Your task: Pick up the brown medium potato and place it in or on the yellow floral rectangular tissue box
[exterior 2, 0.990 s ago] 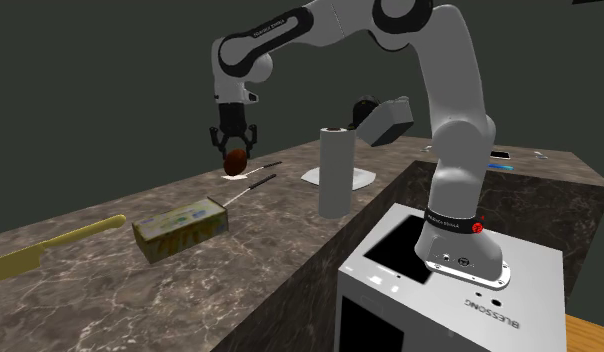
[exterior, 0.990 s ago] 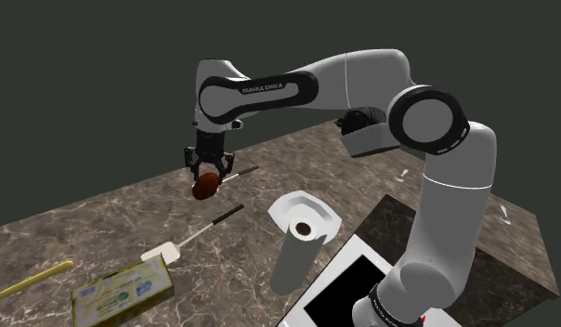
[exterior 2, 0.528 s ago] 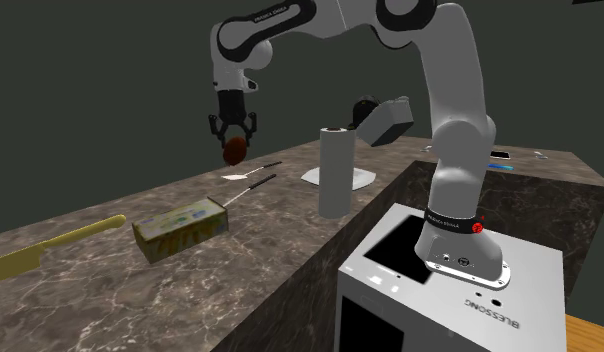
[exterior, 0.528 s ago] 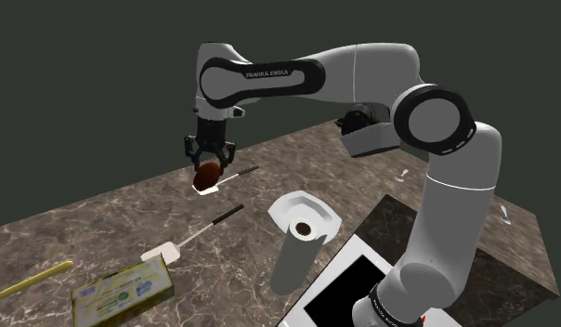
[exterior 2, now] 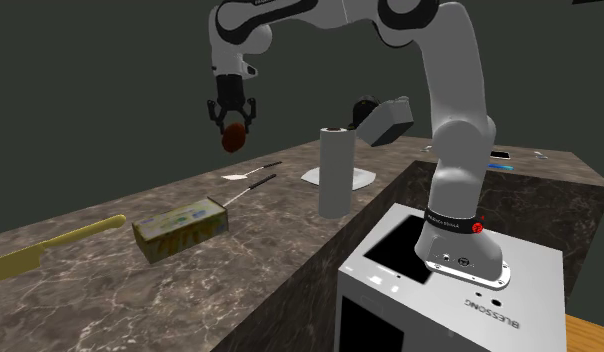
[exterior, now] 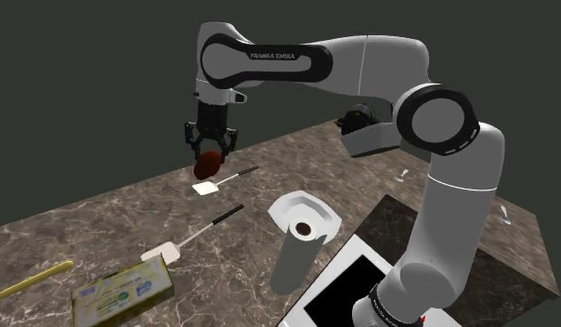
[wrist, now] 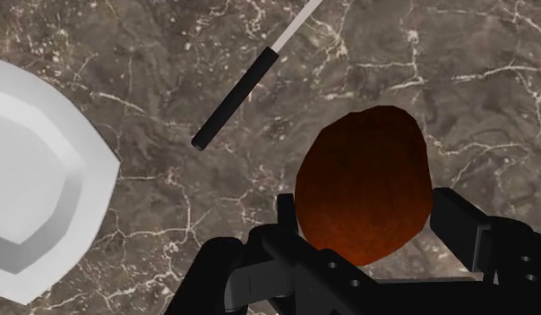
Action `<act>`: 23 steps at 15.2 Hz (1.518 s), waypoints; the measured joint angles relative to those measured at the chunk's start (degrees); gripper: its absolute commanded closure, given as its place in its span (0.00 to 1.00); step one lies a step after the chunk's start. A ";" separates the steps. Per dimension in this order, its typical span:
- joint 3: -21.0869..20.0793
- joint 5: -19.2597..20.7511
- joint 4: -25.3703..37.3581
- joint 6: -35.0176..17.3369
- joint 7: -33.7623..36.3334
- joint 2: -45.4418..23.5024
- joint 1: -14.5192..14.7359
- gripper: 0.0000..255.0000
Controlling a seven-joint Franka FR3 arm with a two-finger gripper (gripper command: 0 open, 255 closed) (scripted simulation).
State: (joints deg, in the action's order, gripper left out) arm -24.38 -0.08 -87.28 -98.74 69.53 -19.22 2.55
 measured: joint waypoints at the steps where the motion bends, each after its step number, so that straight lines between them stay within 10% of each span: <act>1: -0.02 -0.04 0.61 0.70 0.02 0.11 0.00 1.00; 23: -7.25 -1.79 -1.58 0.61 18.60 4.56 11.55 1.00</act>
State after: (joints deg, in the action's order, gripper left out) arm -31.63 -1.87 -88.86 -98.14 88.13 -14.66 14.10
